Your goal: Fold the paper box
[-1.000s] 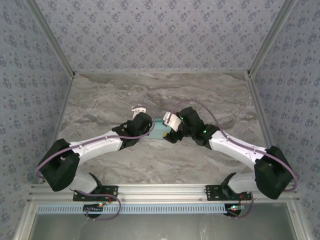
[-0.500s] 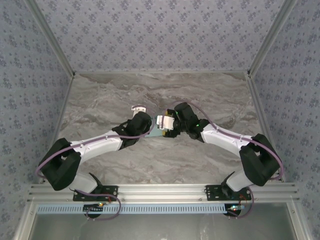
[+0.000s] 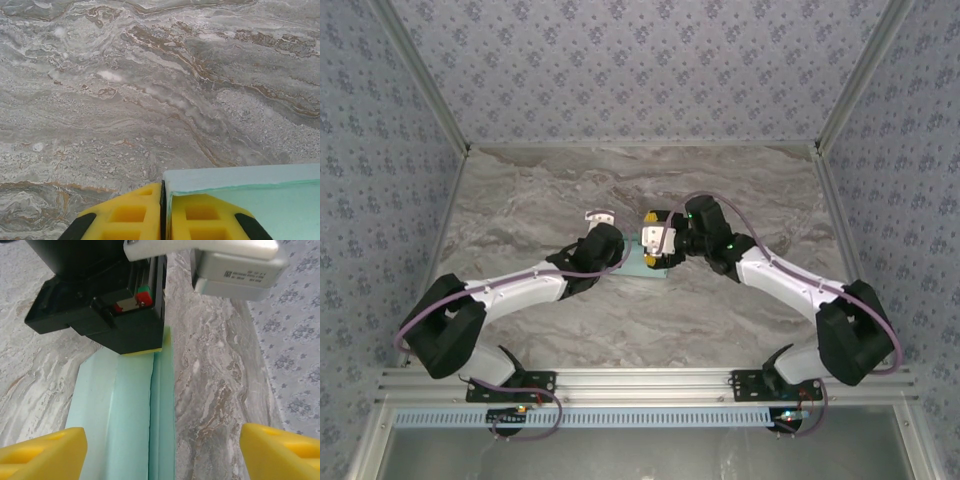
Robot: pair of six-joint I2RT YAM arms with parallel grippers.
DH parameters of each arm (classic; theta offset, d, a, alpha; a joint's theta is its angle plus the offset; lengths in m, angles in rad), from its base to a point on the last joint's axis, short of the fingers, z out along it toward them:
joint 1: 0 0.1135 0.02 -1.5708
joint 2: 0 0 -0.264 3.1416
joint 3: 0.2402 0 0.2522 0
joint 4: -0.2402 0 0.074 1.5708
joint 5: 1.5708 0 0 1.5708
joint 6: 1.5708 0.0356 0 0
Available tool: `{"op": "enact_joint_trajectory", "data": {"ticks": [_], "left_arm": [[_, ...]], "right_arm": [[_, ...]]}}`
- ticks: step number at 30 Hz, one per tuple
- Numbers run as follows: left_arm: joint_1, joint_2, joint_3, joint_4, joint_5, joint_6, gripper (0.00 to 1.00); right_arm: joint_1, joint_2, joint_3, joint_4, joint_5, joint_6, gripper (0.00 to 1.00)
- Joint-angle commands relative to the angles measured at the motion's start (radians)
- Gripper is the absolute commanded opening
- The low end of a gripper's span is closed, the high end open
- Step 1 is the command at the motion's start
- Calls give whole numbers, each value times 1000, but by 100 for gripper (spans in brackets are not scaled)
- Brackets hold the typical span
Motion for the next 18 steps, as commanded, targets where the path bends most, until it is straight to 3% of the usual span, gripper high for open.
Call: {"op": "enact_joint_trajectory", "data": {"ticks": [1, 5, 10, 13, 18], "left_arm": [[-5, 25, -28, -45, 42, 8, 10], [-5, 19, -43, -30, 47, 3, 10], [-3, 3, -50, -19, 65, 18, 15], [2, -45, -61, -2, 76, 28, 31], [15, -195, -131, 69, 120, 48, 58]], "right_arm": [[4, 60, 39, -37, -37, -4, 82], [4, 131, 19, 47, 43, 64, 80], [7, 167, -37, 156, 99, 47, 68], [18, 178, -92, 268, 152, 25, 68], [45, 232, -126, 350, 260, -33, 58]]}}
